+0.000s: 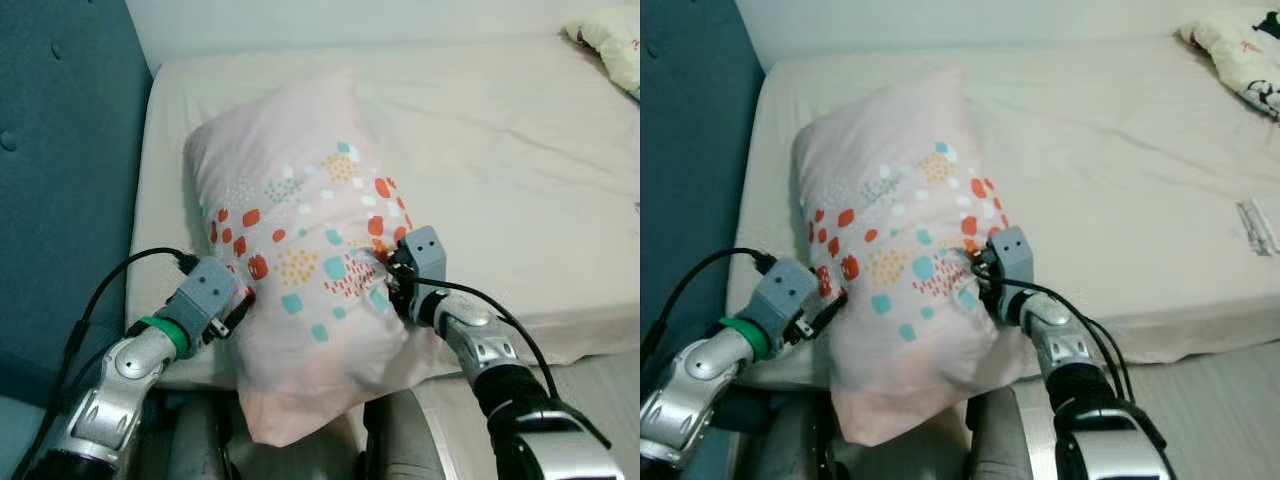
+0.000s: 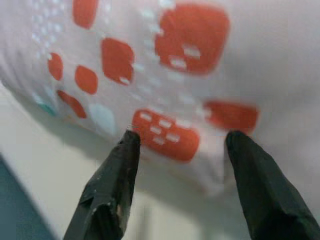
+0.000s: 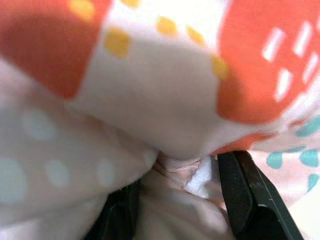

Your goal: Clean up the room

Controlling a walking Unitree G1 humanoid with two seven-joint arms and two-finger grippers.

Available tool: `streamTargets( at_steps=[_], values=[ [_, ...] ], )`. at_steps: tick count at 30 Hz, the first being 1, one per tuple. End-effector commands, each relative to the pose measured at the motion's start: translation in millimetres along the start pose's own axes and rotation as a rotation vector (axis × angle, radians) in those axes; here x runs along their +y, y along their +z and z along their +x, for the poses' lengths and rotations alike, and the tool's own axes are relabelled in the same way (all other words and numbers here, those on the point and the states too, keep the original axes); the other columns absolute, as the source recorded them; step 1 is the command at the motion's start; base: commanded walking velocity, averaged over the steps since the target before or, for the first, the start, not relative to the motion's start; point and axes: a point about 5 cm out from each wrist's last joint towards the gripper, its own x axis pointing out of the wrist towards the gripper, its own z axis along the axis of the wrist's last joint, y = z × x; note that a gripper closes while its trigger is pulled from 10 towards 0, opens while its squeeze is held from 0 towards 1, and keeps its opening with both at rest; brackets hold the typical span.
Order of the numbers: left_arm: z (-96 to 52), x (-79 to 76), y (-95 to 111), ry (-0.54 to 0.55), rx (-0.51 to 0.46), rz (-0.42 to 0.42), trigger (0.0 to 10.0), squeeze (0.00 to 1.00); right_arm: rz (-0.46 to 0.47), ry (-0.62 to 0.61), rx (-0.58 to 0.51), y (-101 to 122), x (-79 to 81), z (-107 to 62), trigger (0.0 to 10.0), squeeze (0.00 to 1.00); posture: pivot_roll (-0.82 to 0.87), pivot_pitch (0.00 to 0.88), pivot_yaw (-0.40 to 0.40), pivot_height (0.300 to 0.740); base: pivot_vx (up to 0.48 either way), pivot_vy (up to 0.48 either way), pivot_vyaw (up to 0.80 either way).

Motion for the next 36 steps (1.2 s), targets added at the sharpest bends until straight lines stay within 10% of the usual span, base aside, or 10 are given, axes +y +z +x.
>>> streamTargets(
  at_steps=[1,2,3,6,8,16,21,22,30,36],
  values=[
    [3.9,-11.0,-11,-0.053,0.045,0.071,10.0,0.0,-0.001,-0.004,0.065,-19,4.4,-2.4,10.0,0.0,0.04,0.106,0.065,0.586,0.0,0.0,0.0],
    [3.9,-11.0,-11,-0.053,0.045,0.071,10.0,0.0,-0.001,-0.004,0.065,-19,4.4,-2.4,10.0,0.0,0.04,0.106,0.065,0.586,0.0,0.0,0.0],
    [13.9,-2.8,-18,0.04,0.122,-0.313,10.0,0.0,-0.051,-0.177,0.2,-48,-16.0,-21.7,10.0,0.0,0.02,0.108,0.061,0.586,0.0,0.0,0.0],
    [15.5,-1.3,-21,0.064,0.152,-0.467,10.0,0.0,-0.07,-0.246,0.253,-58,-24.1,-30.4,10.0,0.0,0.02,0.109,0.06,0.586,0.0,0.0,0.0],
    [12.3,4.0,-25,0.084,0.167,-0.798,10.0,0.0,0.0,-0.442,0.339,-86,-45.5,-60.0,10.0,0.0,0.01,0.12,0.059,0.586,0.0,0.0,0.0],
    [7.0,8.1,-26,0.058,0.021,-1.328,10.0,0.0,0.142,-0.71,0.389,-127,-68.1,-114.9,10.0,0.0,-0.01,0.13,0.073,0.586,0.0,0.0,0.0],
    [8.0,1.5,-32,0.043,0.033,-1.345,10.0,0.26,0.128,-0.698,0.333,-117,-68.5,-106.7,10.0,0.0,0.0,0.13,0.07,0.586,0.0,0.0,0.0],
    [8.8,-3.3,-34,0.025,0.035,-1.358,10.0,1.0,0.113,-0.688,0.292,-109,-69.3,-101.6,10.0,0.0,0.0,0.13,0.069,0.586,0.0,0.0,0.0],
    [10.7,-9.4,-14,-0.049,-0.091,-1.523,10.0,1.0,-0.128,-0.598,-0.369,24,-68.6,-75.5,10.0,0.0,0.0,0.126,0.059,0.586,0.0,0.0,0.0],
    [15.8,-17.5,-7,-0.1,-0.122,-1.609,10.0,1.0,-0.126,-0.458,-0.382,33,-41.1,-49.9,10.0,0.0,0.0,0.113,0.057,0.586,0.0,0.0,0.0]
  ],
)
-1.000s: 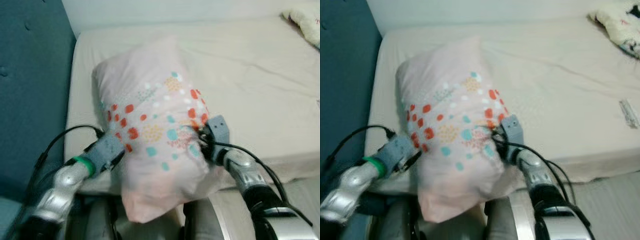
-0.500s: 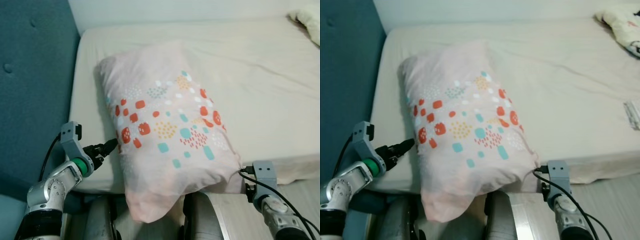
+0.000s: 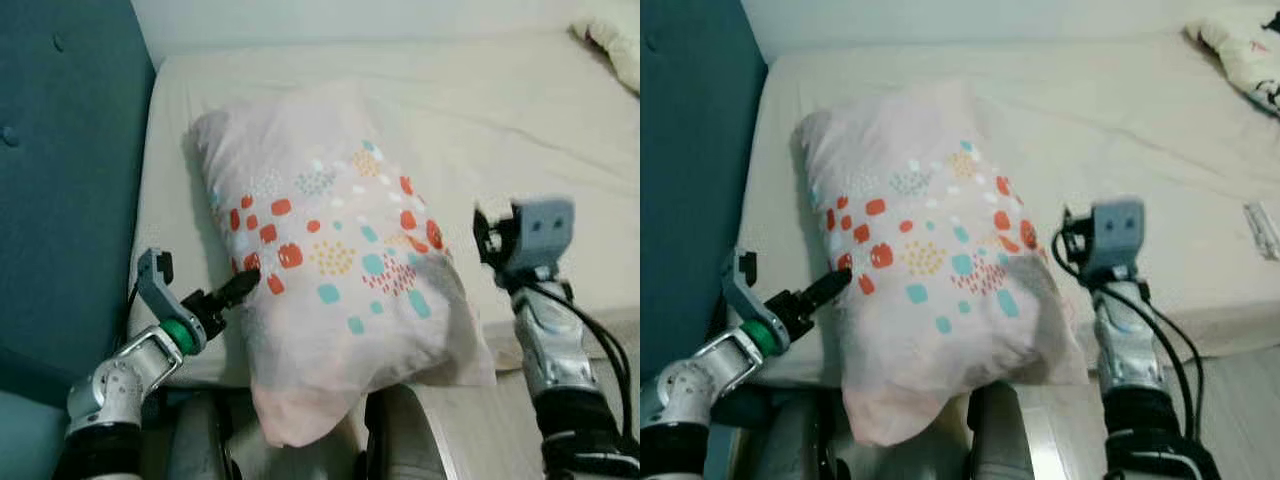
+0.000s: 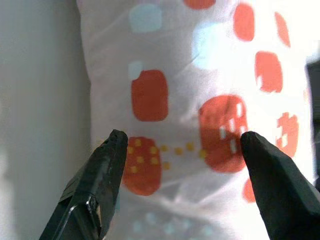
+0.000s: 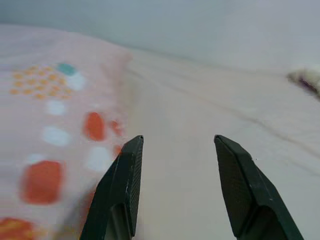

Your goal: Clean up the room

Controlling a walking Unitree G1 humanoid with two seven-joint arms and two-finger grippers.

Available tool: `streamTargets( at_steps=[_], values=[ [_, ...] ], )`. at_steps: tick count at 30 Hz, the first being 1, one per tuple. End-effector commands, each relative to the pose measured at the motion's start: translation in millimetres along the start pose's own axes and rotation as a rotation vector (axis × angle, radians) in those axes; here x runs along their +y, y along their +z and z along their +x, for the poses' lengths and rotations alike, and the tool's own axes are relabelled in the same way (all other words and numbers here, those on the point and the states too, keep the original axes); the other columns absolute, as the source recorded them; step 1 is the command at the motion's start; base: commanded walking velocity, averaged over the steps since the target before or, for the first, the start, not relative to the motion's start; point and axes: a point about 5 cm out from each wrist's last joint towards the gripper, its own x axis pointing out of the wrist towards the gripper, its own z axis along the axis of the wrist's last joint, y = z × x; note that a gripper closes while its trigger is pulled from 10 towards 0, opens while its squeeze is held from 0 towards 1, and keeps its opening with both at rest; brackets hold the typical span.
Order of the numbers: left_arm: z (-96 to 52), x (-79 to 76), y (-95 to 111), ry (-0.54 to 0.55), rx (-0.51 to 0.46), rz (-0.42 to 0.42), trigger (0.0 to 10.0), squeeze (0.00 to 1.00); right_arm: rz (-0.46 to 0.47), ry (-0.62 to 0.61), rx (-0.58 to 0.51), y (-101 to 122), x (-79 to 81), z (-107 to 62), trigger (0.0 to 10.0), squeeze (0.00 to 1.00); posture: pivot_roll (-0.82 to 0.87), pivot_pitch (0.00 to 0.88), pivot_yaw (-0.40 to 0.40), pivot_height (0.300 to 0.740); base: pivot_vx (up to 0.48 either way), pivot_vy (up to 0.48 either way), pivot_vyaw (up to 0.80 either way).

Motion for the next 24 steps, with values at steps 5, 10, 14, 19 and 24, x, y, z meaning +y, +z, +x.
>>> streamTargets(
  at_steps=[5,10,14,19,24],
  values=[
    [11.0,-6.8,-15,-0.042,0.028,-0.053,10.0,1.0,-0.063,0.061,0.369,-69,24.8,-26.0,10.0,0.0,0.01,0.101,0.048,0.586,0.0,0.0,0.0],
    [19.9,-15.5,-27,-0.067,0.069,-0.018,10.0,1.0,-0.051,0.017,0.514,-90,17.7,-42.2,10.0,0.0,0.0,0.095,0.051,0.586,0.0,0.0,0.0],
    [26.6,-18.3,-39,-0.084,0.113,0.0,10.0,1.0,-0.065,0.005,0.549,-95,8.0,-47.0,10.0,0.0,0.0,0.089,0.047,0.586,0.0,0.0,0.0],
    [35.9,-24.3,-51,-0.106,0.151,0.027,10.0,1.0,-0.075,0.003,0.542,-93,2.9,-42.7,10.0,0.0,-0.02,0.086,0.044,0.586,0.0,0.0,0.0],
    [53.9,-45.8,-76,-0.184,0.238,0.045,10.0,1.0,-0.076,-0.004,0.5,-82,-1.4,-27.8,10.0,0.0,-0.03,0.09,0.04,0.586,0.0,0.0,0.0]
  ],
)
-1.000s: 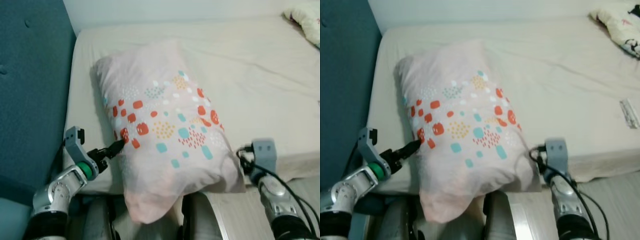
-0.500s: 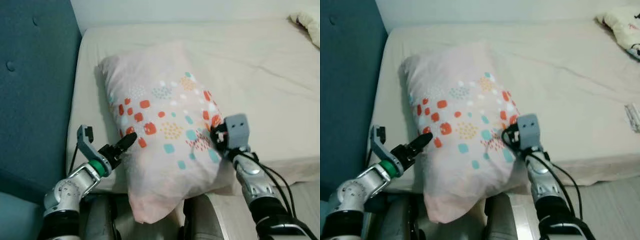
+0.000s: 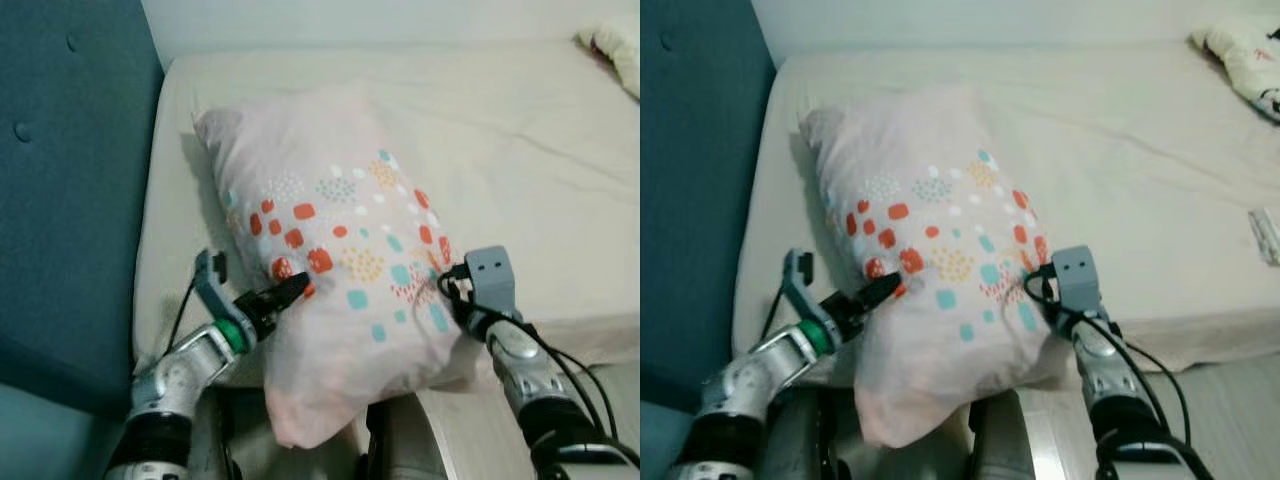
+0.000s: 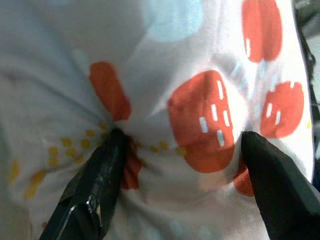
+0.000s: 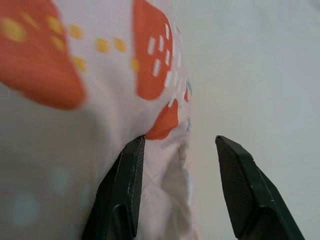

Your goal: Clean up the room

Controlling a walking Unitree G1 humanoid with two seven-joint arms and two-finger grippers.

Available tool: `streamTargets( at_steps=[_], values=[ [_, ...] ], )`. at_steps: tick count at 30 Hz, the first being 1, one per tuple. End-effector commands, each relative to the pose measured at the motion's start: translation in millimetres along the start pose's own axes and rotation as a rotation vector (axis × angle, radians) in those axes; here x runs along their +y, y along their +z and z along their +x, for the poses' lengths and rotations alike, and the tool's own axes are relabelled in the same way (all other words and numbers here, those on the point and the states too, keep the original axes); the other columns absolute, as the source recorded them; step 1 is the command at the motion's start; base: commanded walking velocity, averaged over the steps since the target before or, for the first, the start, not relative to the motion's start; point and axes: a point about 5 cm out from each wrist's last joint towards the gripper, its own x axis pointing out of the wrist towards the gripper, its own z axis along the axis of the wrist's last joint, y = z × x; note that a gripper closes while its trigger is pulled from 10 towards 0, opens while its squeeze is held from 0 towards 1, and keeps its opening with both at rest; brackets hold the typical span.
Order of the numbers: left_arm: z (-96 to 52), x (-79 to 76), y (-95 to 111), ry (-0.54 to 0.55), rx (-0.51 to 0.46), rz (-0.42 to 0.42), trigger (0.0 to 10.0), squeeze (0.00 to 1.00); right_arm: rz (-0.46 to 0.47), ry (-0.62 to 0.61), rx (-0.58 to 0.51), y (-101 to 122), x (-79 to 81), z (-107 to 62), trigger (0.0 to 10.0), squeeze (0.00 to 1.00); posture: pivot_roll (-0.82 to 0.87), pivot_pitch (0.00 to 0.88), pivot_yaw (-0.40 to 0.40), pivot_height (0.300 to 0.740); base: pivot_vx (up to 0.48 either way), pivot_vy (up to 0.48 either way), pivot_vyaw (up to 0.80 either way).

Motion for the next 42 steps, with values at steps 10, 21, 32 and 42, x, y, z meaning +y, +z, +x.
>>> streamTargets(
  at_steps=[10,21,32,42],
  values=[
    [30.7,-21.8,-48,-0.007,0.257,0.14,0.0,0.0,0.049,0.027,0.018,-1,5.2,3.0,10.0,0.0,-0.02,0.11,0.045,0.586,0.0,0.0,0.0],
    [28.9,-6.3,-17,0.18,0.142,0.109,0.0,0.0,-0.021,-0.06,-0.012,4,-26.0,0.1,10.0,0.0,-0.01,0.13,0.047,0.586,0.0,0.0,0.0],
    [18.8,-16.8,11,0.164,0.048,0.079,0.0,0.0,-0.002,-0.231,0.013,-5,-66.1,-11.3,10.0,0.0,-0.01,0.138,0.064,0.586,0.0,0.0,0.0],
    [-5.1,-46.4,43,0.04,0.029,0.199,0.0,0.0,0.463,0.138,-0.024,39,37.1,24.3,10.0,0.0,0.04,0.116,0.076,0.586,0.0,0.0,0.0]
  ],
)
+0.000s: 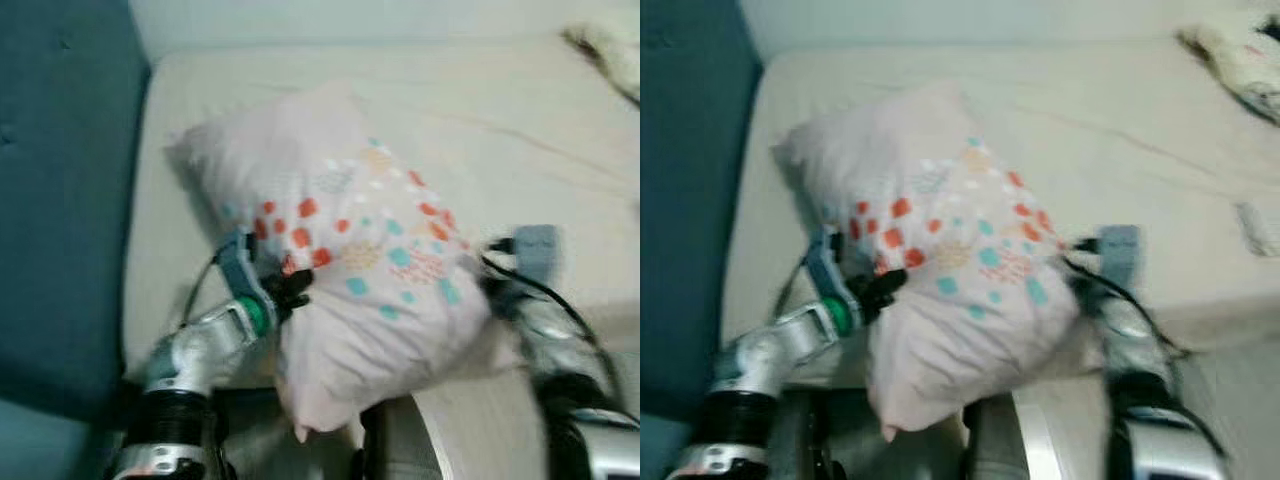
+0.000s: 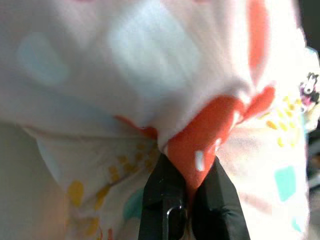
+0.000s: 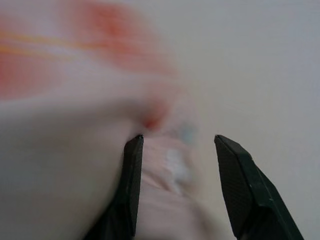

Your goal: Clean up the room

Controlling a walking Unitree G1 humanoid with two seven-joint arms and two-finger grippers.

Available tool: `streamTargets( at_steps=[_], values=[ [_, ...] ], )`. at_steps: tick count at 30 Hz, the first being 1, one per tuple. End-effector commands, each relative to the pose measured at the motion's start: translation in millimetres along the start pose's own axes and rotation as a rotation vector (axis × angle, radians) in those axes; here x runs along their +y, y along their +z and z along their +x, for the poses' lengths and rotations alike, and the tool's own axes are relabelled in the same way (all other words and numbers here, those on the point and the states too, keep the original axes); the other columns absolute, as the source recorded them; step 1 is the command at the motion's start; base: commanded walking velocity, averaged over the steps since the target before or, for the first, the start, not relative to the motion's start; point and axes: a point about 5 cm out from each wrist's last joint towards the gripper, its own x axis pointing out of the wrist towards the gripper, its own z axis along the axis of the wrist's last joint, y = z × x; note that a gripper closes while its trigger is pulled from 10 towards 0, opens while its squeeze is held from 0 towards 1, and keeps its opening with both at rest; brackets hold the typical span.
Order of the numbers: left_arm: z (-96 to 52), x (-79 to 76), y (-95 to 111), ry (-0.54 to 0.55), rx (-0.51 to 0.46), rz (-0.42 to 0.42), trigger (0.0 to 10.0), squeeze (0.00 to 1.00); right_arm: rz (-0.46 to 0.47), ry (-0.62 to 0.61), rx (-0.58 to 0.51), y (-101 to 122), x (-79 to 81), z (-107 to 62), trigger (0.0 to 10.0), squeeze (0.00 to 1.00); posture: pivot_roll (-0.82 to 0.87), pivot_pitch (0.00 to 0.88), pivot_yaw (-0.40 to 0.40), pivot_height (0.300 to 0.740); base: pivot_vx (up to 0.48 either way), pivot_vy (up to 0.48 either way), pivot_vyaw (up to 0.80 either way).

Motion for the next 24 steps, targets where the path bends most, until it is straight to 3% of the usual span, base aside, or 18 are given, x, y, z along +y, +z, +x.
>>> streamTargets(
  at_steps=[1,2,4,7,8,11,13,14,15,16,18,19,20,22,24],
  values=[
    [-3.1,-8.7,1,-0.058,0.014,0.019,0.0,0.0,0.101,0.038,0.015,2,7.0,3.1,10.0,0.0,0.04,0.116,0.076,0.586,0.0,0.0,0.0],
    [-3.1,-8.7,1,-0.058,0.014,0.019,0.0,0.0,0.101,0.038,0.015,2,7.0,3.1,10.0,0.0,0.04,0.116,0.076,0.586,0.0,0.0,0.0],
    [-6.7,-13.1,4,-0.08,0.027,0.108,0.0,0.0,0.279,0.123,0.001,9,20.4,7.8,10.0,0.0,0.05,0.107,0.068,0.586,0.0,0.0,0.0],
    [-8.0,-15.0,4,-0.087,0.032,0.143,0.0,0.0,0.348,0.162,-0.002,12,25.7,9.1,10.0,0.0,0.05,0.106,0.065,0.586,0.0,0.0,0.0],
    [-9.0,-24.2,10,-0.122,0.011,0.186,0.0,0.0,0.425,0.219,0.003,14,36.1,10.9,10.0,0.0,0.06,0.101,0.057,0.586,0.0,0.0,0.0],
    [-9.5,-35.6,19,-0.161,-0.027,0.246,0.0,0.0,0.472,0.255,0.009,16,44.9,12.3,10.0,0.0,0.06,0.1,0.055,0.586,0.0,0.0,0.0],
    [-13.0,-62.0,42,-0.249,-0.127,0.331,0.0,0.0,0.535,0.299,-0.006,24,57.4,14.9,10.0,0.0,0.05,0.096,0.055,0.586,0.0,0.0,0.0],
    [-13.0,-62.0,42,-0.249,-0.127,0.331,0.0,0.0,0.535,0.299,-0.006,24,57.4,14.9,10.0,0.0,0.05,0.096,0.055,0.586,0.0,0.0,0.0],
    [-15.1,-78.2,61,-0.29,-0.197,0.389,0.0,0.0,0.578,0.297,-0.026,32,61.7,17.5,10.0,0.0,0.05,0.089,0.049,0.586,0.0,0.0,0.0],
    [-15.1,-78.2,61,-0.29,-0.197,0.389,0.0,0.0,0.578,0.297,-0.026,32,61.7,17.5,10.0,0.0,0.05,0.089,0.049,0.586,0.0,0.0,0.0],
    [-17.6,-99.6,87,-0.333,-0.29,0.452,0.0,0.0,0.63,0.282,-0.042,42,67.6,20.8,10.0,0.0,0.05,0.085,0.046,0.586,0.0,0.0,0.0],
    [-17.6,-99.6,87,-0.333,-0.29,0.452,0.0,0.0,0.63,0.282,-0.042,42,67.6,20.8,10.0,0.0,0.05,0.085,0.046,0.586,0.0,0.0,0.0],
    [-17.9,-109.1,100,-0.349,-0.333,0.488,0.0,0.0,0.643,0.27,-0.045,47,71.1,22.4,10.0,0.0,0.05,0.083,0.048,0.586,0.0,0.0,0.0],
    [-18.7,-123.2,119,-0.369,-0.396,0.55,0.0,0.0,0.679,0.27,-0.092,64,76.3,25.4,10.0,0.0,0.06,0.082,0.048,0.586,0.0,0.0,0.0],
    [-20.7,-127.3,129,-0.354,-0.431,0.601,0.0,0.0,0.706,0.271,-0.161,86,77.2,27.6,10.0,0.0,0.06,0.082,0.051,0.586,0.0,0.0,0.0]
  ],
)
